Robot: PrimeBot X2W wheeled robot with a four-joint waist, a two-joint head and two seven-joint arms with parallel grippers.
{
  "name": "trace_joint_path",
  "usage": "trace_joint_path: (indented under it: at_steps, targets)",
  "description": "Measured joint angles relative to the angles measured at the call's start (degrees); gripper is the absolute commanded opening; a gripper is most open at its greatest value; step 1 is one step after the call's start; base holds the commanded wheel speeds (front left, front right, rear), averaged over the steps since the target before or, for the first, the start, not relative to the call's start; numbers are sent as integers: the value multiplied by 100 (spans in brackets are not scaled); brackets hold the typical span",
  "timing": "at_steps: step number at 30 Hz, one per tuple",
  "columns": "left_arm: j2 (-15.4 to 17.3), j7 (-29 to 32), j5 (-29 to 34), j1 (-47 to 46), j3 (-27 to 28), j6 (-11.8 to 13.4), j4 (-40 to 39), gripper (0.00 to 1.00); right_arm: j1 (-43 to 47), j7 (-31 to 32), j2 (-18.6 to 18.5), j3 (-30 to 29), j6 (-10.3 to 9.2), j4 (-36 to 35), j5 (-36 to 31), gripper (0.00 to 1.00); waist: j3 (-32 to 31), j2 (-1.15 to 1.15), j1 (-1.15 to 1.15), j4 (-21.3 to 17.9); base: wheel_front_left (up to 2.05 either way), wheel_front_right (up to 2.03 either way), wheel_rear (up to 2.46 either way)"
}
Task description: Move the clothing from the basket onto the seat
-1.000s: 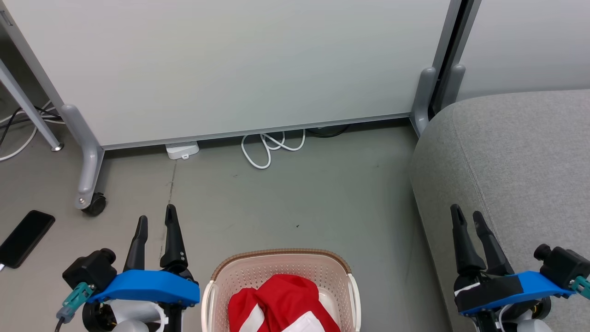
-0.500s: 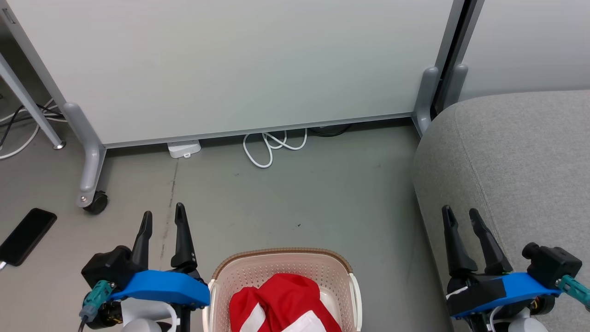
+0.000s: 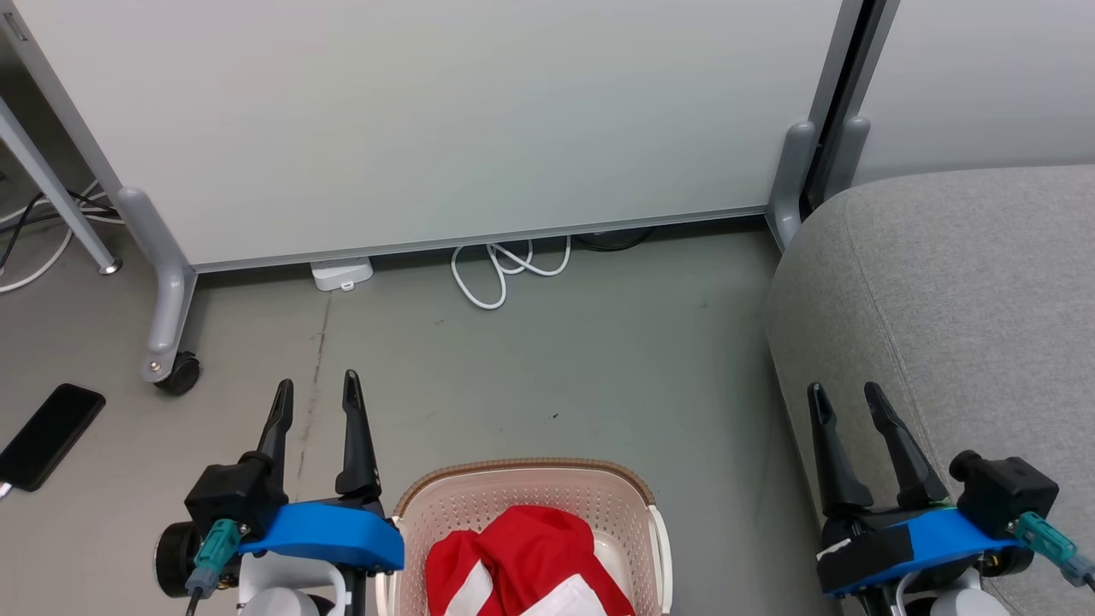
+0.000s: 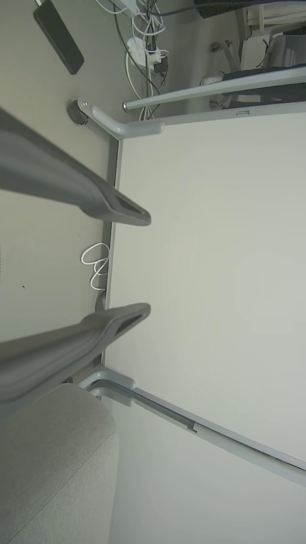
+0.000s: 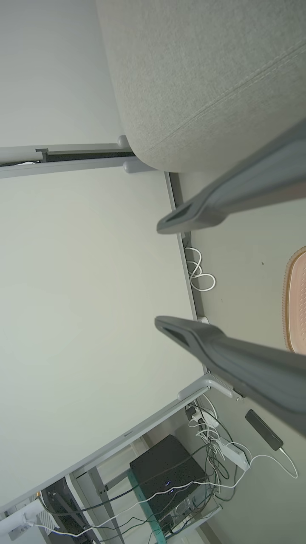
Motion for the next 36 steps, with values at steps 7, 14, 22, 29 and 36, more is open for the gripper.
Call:
trace_joint_path:
  at_steps: [7, 14, 22, 29, 36]
  targets:
    - [0, -76, 336, -36, -78, 26, 4, 100, -46, -91, -3, 24, 0, 0, -343, 100, 23, 0, 0, 16, 0, 0, 0]
    - [-2, -157, 612, -44, -131, 26, 40, 100, -48, -158, -7, 52, 0, -1, -655, 100, 18, 0, 0, 37, 0, 0, 0]
    - [-9, -247, 826, -47, -151, 3, 89, 100, -47, -243, -8, 94, 1, -2, -950, 100, -5, 0, 0, 61, 0, 0, 0]
    - [-23, -314, 1039, -47, -157, -58, 148, 100, -48, -313, -10, 123, 1, -7, -1266, 100, 14, 0, 0, 87, 0, 0, 0]
    - [-35, -378, 1223, -49, -164, -96, 175, 100, -48, -378, -12, 152, 2, 1, -1443, 100, 17, 0, 0, 95, 0, 0, 0]
